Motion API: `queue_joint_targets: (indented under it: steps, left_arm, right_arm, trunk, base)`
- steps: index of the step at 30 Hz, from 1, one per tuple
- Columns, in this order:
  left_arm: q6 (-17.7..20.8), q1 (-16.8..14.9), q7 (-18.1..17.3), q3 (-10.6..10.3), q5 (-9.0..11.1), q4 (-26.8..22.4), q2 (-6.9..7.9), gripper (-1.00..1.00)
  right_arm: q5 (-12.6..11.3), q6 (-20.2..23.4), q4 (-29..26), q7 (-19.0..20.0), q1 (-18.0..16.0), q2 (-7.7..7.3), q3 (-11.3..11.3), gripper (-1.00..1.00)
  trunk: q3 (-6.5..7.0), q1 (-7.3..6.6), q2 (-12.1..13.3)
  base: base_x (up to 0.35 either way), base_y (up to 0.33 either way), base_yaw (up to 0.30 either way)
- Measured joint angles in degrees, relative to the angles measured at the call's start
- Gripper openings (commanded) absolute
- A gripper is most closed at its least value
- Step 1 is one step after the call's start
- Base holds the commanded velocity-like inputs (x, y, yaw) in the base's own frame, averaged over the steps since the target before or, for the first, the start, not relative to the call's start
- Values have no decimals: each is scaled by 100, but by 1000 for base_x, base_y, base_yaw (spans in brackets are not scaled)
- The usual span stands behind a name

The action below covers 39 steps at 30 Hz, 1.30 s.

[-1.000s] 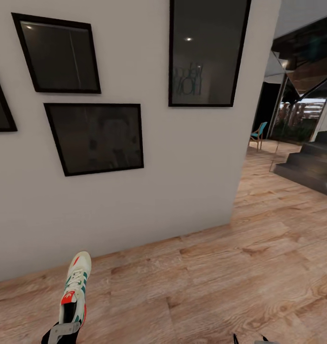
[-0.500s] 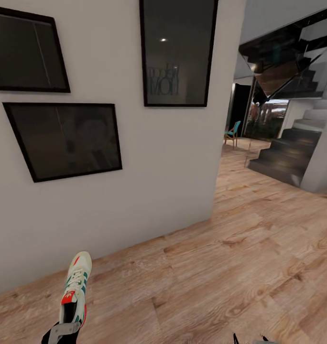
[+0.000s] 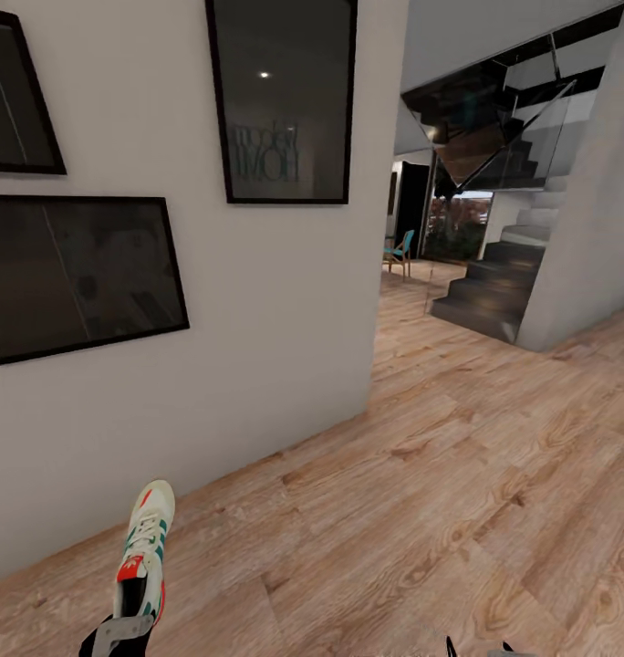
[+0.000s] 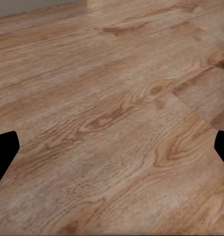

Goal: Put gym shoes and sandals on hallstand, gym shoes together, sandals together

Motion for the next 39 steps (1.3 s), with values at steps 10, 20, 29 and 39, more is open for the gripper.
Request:
queue_joint_targets:
  steps: [10, 20, 29, 39]
  left_arm:
    - [0, 2, 0, 0, -1, 0, 1, -100]
    - [0, 0, 0, -2, -1, 0, 1, -100]
    - [0, -3, 0, -7, -2, 0, 1, -100]
    - [0, 0, 0, -9, -2, 0, -6, -100]
  right_arm:
    - [-19, 0, 5, -7, 0, 0, -6, 100]
    - [-20, -5, -12, -8, 0, 0, -116, 100]
    - [-24, 1, -59, -8, 0, 6, -489, 100]
    - [-20, 3, -83, -8, 1, 6, -511, 100]
  trunk:
    - [0, 0, 0]
    - [0, 0, 0]
    - [0, -3, 0]
    - [0, -4, 0]
  base:
    - [0, 0, -276]
    - [1, 0, -276]
    - [227, 0, -276]
    - [336, -7, -279]
